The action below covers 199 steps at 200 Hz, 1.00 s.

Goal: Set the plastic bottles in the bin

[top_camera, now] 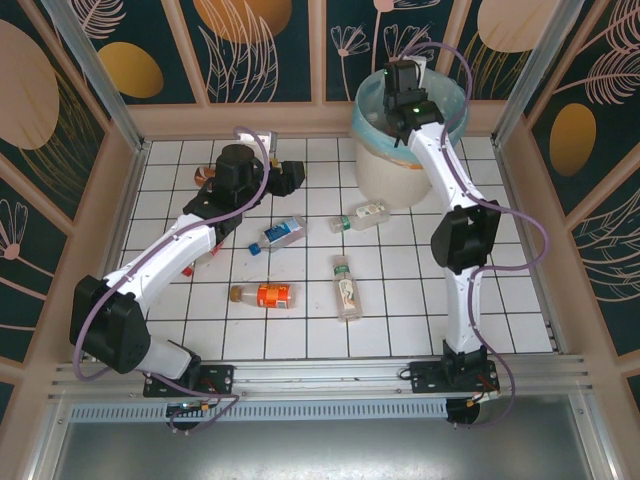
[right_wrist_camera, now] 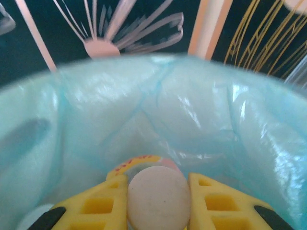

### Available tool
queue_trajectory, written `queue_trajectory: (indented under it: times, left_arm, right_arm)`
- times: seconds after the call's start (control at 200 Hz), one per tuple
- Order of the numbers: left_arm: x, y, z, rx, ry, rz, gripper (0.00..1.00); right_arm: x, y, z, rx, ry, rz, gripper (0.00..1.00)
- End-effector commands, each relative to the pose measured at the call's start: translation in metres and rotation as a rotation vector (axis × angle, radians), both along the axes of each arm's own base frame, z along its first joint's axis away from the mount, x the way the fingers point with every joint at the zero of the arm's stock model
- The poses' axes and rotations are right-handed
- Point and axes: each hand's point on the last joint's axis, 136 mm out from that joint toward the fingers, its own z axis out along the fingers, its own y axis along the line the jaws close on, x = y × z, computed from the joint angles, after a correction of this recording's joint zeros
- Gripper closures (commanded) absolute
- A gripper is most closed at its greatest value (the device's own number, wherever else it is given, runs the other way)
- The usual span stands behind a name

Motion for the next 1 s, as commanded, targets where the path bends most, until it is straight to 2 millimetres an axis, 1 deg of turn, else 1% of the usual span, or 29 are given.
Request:
queue_trajectory:
  times: [0.0,0.17,0.215,0.25,0.305,0.38,0.44,0.485,0.52,0.54,0.571,0.621,0.681,0.741,0.771,0.821,0.871,0.921,0.991]
  left_arm:
    - [0.0,-0.001,-0.002,0.001,0.002,0.005,0.29]
    - [0.0,-0.002,-0.003,0.0,0.007,0.002,0.29]
    - [0.0,-0.002,-0.003,0.001,0.007,0.003,0.29]
    - [0.0,-0.002,-0.003,0.0,0.007,0.004,0.29]
    - [0.0,-0.002,-0.003,0.001,0.006,0.005,0.29]
    - [0.0,-0.001,-0.003,0.001,0.005,0.007,0.29]
    - [0.0,-0.001,-0.003,0.002,0.007,0.007,0.29]
    - [0.0,-0.002,-0.004,0.003,0.009,0.007,0.29]
    - [0.0,-0.002,-0.005,0.003,0.01,0.007,0.29]
    - [0.0,-0.001,-0.005,0.004,0.01,0.008,0.29]
    - [0.001,-0.001,-0.004,0.004,0.009,0.01,0.29]
    - [0.001,-0.001,-0.004,0.004,0.007,0.011,0.29]
    - [0.001,-0.001,-0.005,0.007,0.008,0.012,0.29]
    - [0.001,-0.001,-0.007,0.007,0.012,0.011,0.29]
    - [0.001,-0.001,-0.006,0.008,0.012,0.011,0.29]
    - [0.002,-0.001,-0.007,0.007,0.014,0.011,0.29]
    - [0.002,-0.001,-0.007,0.008,0.013,0.011,0.29]
    - [0.002,-0.001,-0.008,0.011,0.014,0.012,0.29]
    - [0.002,0.0,-0.008,0.013,0.012,0.016,0.29]
  right_arm:
    - [-0.014,-0.017,-0.069,-0.023,0.213,-0.03,1.0]
    - [-0.014,-0.012,-0.076,-0.025,0.236,-0.001,1.0]
    - [-0.013,-0.012,-0.075,-0.026,0.24,0.001,0.99]
    - [-0.013,-0.011,-0.069,-0.022,0.236,0.004,0.98]
    - [-0.012,-0.009,-0.056,-0.005,0.213,0.014,0.95]
    - [-0.012,-0.002,-0.029,0.019,0.162,0.035,0.86]
    - [-0.014,0.004,-0.002,0.043,0.108,0.057,0.75]
    - [-0.016,0.005,0.017,0.061,0.069,0.066,0.64]
    - [-0.018,0.005,0.03,0.072,0.042,0.069,0.58]
    - [-0.019,0.005,0.035,0.075,0.032,0.07,0.57]
    - [-0.021,0.005,0.048,0.083,0.005,0.074,0.55]
    - [-0.025,0.004,0.061,0.093,-0.024,0.074,0.54]
    - [-0.027,0.002,0.069,0.101,-0.047,0.076,0.54]
    - [-0.027,0.005,0.068,0.108,-0.051,0.09,0.56]
    - [-0.026,0.005,0.064,0.11,-0.044,0.095,0.59]
    - [-0.023,0.006,0.051,0.105,-0.021,0.099,0.65]
    - [-0.02,0.005,0.034,0.104,0.018,0.097,0.68]
    - [-0.017,0.005,0.019,0.112,0.055,0.095,0.7]
    - [-0.016,0.006,0.004,0.128,0.097,0.099,0.72]
